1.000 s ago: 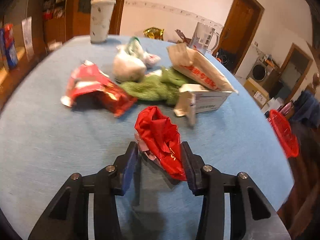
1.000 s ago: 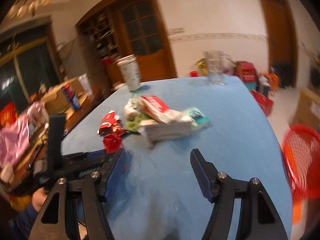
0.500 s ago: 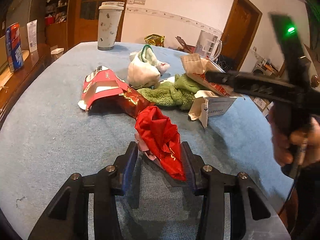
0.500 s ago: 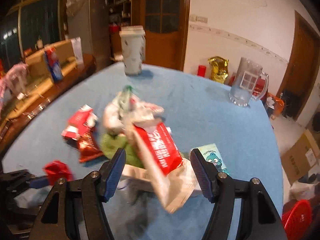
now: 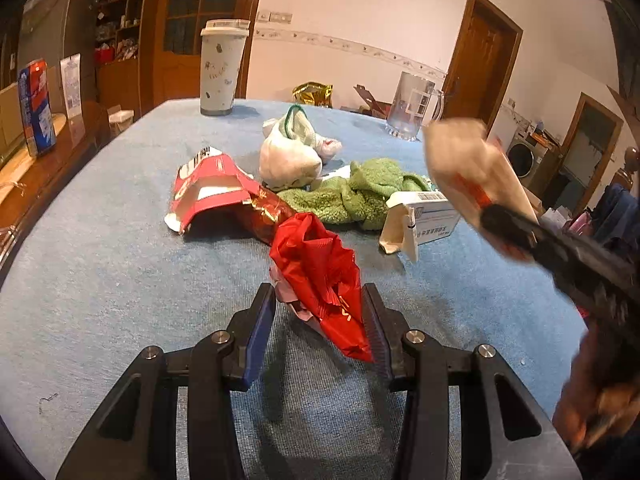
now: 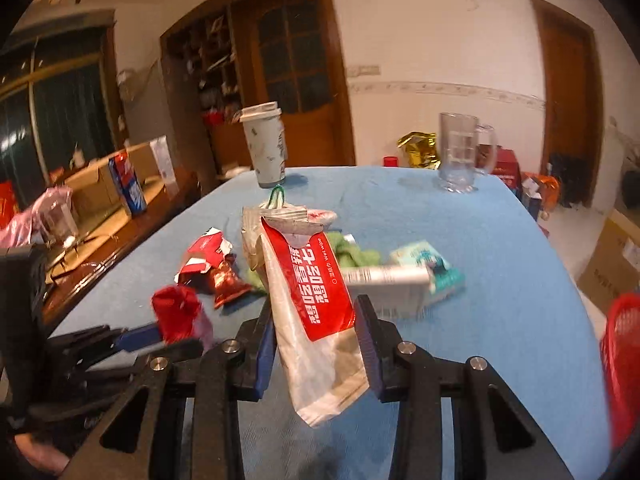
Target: Collect trash
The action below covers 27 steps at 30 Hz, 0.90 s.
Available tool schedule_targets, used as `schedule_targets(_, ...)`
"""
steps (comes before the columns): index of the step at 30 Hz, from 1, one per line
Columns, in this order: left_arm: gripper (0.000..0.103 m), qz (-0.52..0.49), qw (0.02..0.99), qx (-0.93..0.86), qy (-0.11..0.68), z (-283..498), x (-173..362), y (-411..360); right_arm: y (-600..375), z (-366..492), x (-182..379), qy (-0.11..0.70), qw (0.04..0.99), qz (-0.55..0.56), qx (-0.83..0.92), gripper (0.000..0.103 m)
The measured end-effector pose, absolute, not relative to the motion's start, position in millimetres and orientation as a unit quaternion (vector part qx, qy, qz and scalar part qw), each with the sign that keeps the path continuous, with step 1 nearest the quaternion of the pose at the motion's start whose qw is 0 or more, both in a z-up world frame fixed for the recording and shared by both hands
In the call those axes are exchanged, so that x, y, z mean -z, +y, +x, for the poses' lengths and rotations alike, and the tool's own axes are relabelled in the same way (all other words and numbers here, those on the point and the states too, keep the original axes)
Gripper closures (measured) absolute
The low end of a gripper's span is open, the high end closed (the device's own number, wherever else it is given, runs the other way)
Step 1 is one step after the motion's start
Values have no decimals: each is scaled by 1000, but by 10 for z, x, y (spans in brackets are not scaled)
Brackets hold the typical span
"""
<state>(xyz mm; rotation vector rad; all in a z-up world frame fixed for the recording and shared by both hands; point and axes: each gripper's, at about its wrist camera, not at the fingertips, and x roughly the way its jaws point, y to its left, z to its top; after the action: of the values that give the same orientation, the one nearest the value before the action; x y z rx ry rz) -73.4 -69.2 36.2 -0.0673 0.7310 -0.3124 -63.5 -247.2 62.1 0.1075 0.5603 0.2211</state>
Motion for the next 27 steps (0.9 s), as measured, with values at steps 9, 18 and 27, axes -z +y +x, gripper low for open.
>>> schedule_targets(9, 60, 17, 936, 133, 326, -844, -389, -841, -2627, -899, -449, 248, 959, 107, -87, 62)
schedule_targets(18, 60, 21, 939, 131, 316, -885, -401, -848, -2618, -941, -436, 238, 962, 98, -93, 62)
schedule_targets(27, 60, 30, 942, 124, 310, -927, -402, -883, -2593, -943, -428, 239, 961, 92, -103, 62)
